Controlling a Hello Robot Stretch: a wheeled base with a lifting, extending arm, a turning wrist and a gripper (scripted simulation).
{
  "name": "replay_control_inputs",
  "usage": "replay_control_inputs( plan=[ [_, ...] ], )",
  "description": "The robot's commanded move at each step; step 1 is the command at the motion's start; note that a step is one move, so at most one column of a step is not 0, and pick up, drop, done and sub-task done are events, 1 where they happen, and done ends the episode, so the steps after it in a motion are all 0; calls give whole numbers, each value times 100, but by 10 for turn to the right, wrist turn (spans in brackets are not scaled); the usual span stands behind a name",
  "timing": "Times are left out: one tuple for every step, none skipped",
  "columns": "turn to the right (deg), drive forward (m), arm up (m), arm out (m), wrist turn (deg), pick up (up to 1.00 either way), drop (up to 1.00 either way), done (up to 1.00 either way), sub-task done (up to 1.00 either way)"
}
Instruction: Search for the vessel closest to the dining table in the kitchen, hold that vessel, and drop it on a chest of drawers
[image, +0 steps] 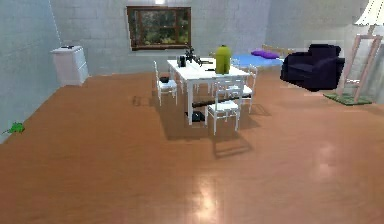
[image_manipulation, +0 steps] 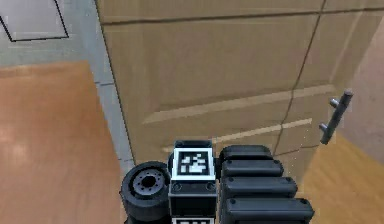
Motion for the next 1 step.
replay_control_inputs(
  plan=[
    [0, 30, 0, 0, 0, 0, 0, 0, 0]
  ],
)
